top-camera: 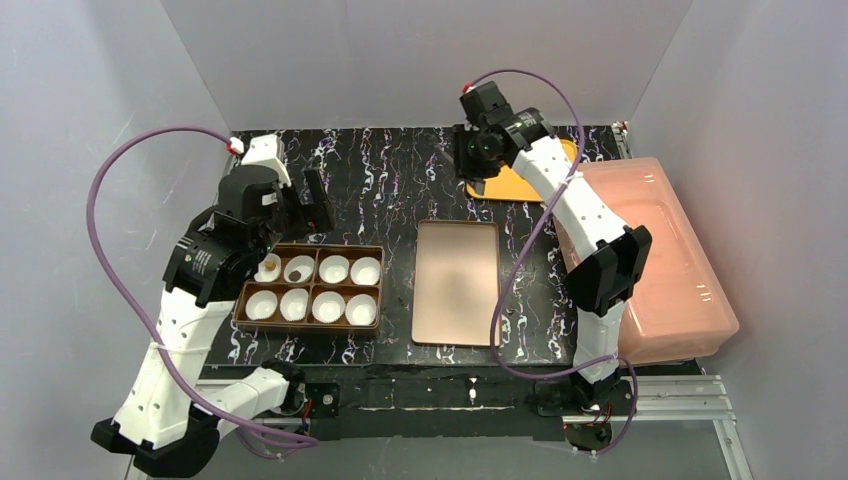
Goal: Pack the chocolate
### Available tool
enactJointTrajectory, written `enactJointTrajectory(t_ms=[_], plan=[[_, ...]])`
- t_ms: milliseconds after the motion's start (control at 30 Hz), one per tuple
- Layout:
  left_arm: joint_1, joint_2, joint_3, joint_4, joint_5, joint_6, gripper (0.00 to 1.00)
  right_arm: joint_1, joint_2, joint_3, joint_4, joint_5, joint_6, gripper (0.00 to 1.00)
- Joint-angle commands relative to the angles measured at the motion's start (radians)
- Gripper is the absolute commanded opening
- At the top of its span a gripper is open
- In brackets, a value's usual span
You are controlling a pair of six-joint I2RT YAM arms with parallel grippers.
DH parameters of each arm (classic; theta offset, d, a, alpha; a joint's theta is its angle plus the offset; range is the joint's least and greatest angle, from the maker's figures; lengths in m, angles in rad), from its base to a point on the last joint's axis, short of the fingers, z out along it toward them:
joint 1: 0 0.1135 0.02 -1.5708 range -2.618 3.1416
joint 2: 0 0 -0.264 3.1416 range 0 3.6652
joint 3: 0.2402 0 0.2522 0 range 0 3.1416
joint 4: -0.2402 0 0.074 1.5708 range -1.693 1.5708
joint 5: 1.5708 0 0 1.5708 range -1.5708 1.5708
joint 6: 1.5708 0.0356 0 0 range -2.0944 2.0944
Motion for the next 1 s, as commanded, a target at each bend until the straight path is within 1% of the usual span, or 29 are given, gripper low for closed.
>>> enactJointTrajectory(t_ms=[0,167,333,433,600,767,967], plan=[[0.003,0.001,-0.056,0.028,0.016,0.015,1.0,-0.077,0.01,0.033,-0.008,0.02,0.0,0.49],[0.003,0.012,-0.11,0.038,0.039,0.016,0.99,-0.146,0.062,0.066,-0.071,0.101,0.009,0.48],[0.003,0.016,-0.138,0.053,0.053,0.019,1.0,-0.227,0.067,-0.013,-0.079,0.158,0.041,0.48],[0.003,0.024,-0.14,0.058,0.06,0.022,0.99,-0.264,0.074,-0.041,-0.066,0.161,0.051,0.48],[0.003,0.032,-0.136,0.062,0.066,0.024,1.0,-0.301,0.11,-0.027,-0.065,0.16,0.059,0.48],[0.003,0.035,-0.136,0.06,0.069,0.027,1.0,-0.322,0.16,0.01,-0.084,0.152,0.07,0.48],[0.003,0.032,-0.132,0.049,0.062,0.037,0.99,-0.341,0.188,0.005,-0.076,0.132,0.084,0.48]])
